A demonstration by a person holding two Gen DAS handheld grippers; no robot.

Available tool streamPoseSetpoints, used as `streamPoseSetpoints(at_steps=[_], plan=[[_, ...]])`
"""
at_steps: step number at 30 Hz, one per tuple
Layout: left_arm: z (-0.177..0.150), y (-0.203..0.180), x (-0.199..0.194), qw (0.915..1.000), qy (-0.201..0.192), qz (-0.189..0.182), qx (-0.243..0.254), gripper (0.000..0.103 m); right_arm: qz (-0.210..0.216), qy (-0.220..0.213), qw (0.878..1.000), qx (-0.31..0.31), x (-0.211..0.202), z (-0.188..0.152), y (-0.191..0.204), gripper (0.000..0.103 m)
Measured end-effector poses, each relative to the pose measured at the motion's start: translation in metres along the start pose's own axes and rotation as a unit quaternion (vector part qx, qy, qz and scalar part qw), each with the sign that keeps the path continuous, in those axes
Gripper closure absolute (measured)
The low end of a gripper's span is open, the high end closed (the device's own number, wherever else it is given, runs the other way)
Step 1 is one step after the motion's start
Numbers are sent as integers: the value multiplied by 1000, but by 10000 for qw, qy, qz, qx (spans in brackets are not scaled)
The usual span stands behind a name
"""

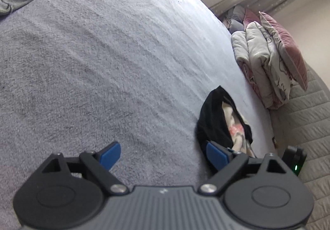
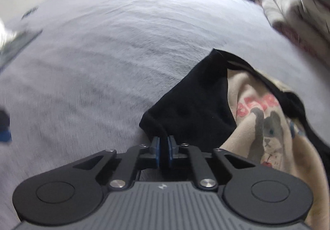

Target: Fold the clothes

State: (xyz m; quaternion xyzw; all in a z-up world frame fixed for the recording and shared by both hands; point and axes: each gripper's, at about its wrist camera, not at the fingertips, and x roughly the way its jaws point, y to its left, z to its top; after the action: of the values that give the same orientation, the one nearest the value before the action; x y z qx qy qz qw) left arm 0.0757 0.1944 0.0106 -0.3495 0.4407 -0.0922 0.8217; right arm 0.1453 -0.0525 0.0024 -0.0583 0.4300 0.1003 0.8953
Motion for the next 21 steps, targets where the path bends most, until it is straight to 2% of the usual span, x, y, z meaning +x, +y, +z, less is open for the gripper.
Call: streamPoseSetpoints(at_steps=[7,14,21], plan=[[1,1,1,9999,19,-107,-118,11,361,-208,9980,481,-11,42,7,95],[3,3,0,9996,-21,-174,-205,11,731,-483,9924,860,-16,102,22,95],[12,21,-4,9977,-260,-140,-615,11,998,-527,9863,1202,-8,155,41,95]])
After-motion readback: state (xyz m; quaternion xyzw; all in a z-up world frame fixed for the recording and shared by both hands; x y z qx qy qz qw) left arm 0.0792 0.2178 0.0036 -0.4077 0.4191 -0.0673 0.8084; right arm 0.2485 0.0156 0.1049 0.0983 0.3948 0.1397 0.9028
